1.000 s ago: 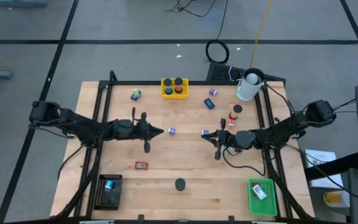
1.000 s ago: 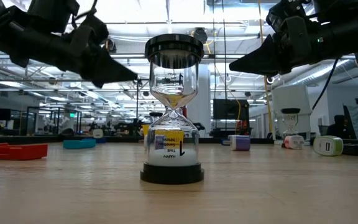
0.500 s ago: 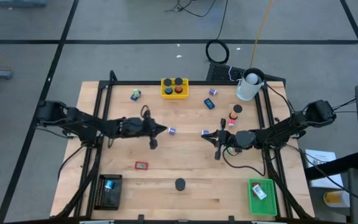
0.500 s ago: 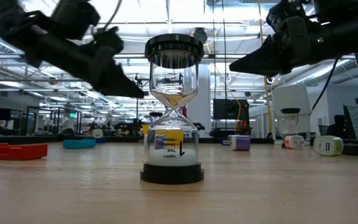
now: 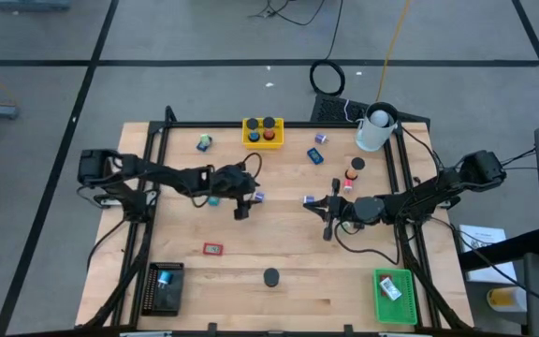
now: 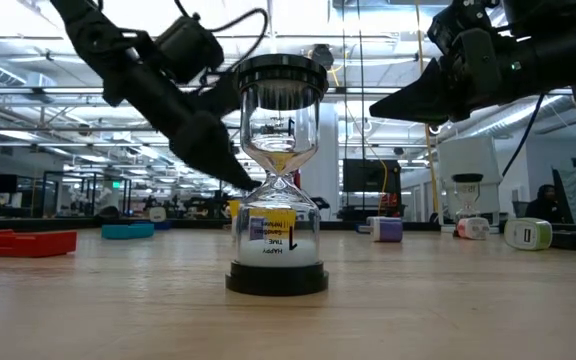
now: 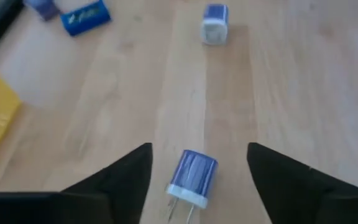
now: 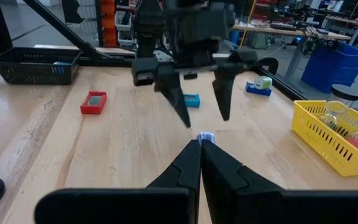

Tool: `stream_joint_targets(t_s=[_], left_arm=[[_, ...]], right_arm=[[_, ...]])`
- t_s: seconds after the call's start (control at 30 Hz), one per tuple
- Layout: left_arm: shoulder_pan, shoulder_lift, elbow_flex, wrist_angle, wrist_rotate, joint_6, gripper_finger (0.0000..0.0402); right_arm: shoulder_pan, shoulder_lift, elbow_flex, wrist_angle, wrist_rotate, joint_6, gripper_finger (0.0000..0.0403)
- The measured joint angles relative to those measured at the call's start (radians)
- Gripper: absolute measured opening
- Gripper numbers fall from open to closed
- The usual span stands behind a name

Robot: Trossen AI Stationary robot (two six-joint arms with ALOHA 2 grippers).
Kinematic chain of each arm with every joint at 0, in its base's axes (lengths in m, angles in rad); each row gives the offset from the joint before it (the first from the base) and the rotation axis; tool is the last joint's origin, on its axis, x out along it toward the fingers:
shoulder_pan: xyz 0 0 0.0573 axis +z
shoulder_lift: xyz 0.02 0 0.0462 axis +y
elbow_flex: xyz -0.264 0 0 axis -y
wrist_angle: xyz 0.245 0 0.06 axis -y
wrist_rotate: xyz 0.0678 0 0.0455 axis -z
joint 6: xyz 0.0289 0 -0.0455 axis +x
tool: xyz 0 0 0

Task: Pick & Place Office items
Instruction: Put the purple charger adapter into the black bin

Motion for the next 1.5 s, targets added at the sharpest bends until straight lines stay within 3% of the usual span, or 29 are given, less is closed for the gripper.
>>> stream_joint_targets(t_s=[0.2,0.37,0.87,1.2,1.5], left_arm=[[0.044,0.07,0.0,0.039,0.01,0.076,0.0304],[0.06,0.113,0.0,0.095,0.13,0.108,0.0301],[0.058,0.181,0.0,0.119,0.086,0.122,0.0213],[0.058,0.181,0.0,0.133,0.157,0.123,0.0135],[0.047,0.14,-0.001,0.052,0.156,0.113,0.0153]], right_arm=[[0.0,0.0,0.0,-0.004,0.0,0.0,0.0008],[0.0,0.0,0.0,-0.001,0.0,0.0,0.0008],[0.0,0.0,0.0,-0.004,0.0,0.001,0.0008],[0.0,0.0,0.0,-0.004,-0.001,0.001,0.0008],[0.0,0.0,0.0,-0.004,-0.002,0.001,0.0008]])
